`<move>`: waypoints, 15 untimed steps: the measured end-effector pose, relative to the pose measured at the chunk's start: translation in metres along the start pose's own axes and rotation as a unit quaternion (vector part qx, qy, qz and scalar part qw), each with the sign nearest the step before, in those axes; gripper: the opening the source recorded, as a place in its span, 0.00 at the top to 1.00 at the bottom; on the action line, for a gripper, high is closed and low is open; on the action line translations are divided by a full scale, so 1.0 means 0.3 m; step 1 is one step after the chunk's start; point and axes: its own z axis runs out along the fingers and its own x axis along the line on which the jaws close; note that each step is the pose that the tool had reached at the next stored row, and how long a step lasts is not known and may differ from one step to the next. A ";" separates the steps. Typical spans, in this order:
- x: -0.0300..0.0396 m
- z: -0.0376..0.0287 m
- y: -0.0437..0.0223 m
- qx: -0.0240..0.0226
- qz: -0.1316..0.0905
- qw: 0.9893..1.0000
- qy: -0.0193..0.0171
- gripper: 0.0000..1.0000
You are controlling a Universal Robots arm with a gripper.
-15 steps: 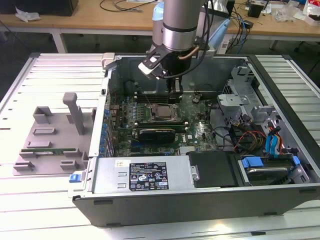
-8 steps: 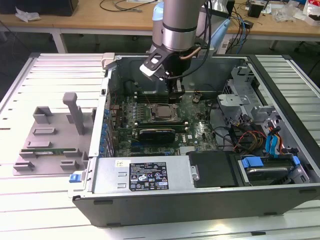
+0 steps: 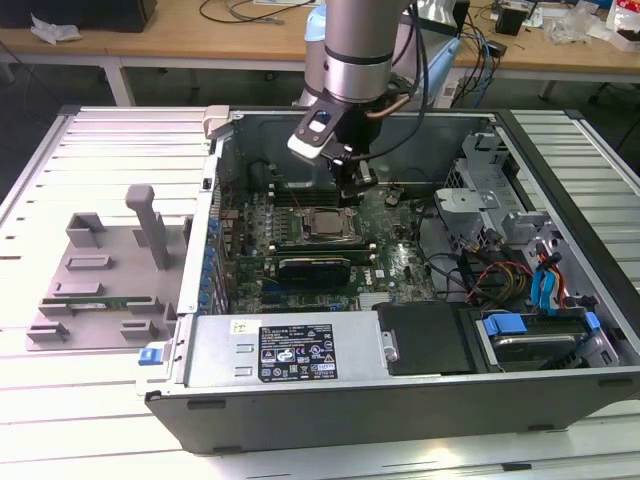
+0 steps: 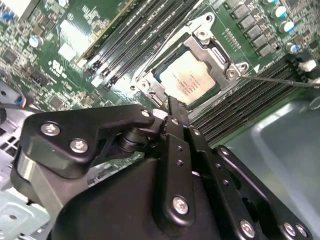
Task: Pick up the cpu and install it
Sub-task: 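Close the cpu cover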
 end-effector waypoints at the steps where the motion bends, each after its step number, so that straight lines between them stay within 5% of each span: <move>1: 0.000 0.000 0.000 0.000 -0.010 1.000 0.000 0.89; 4: 0.000 0.000 0.000 -0.001 -0.033 0.999 0.000 0.89; 7: 0.000 0.000 0.000 -0.003 -0.067 0.998 0.000 0.89; 9: 0.000 0.000 0.000 -0.004 -0.096 0.995 0.000 0.89; 11: 0.000 0.000 0.000 -0.006 -0.129 0.992 0.001 0.89; 15: 0.000 0.000 0.000 -0.007 -0.158 0.987 0.001 0.89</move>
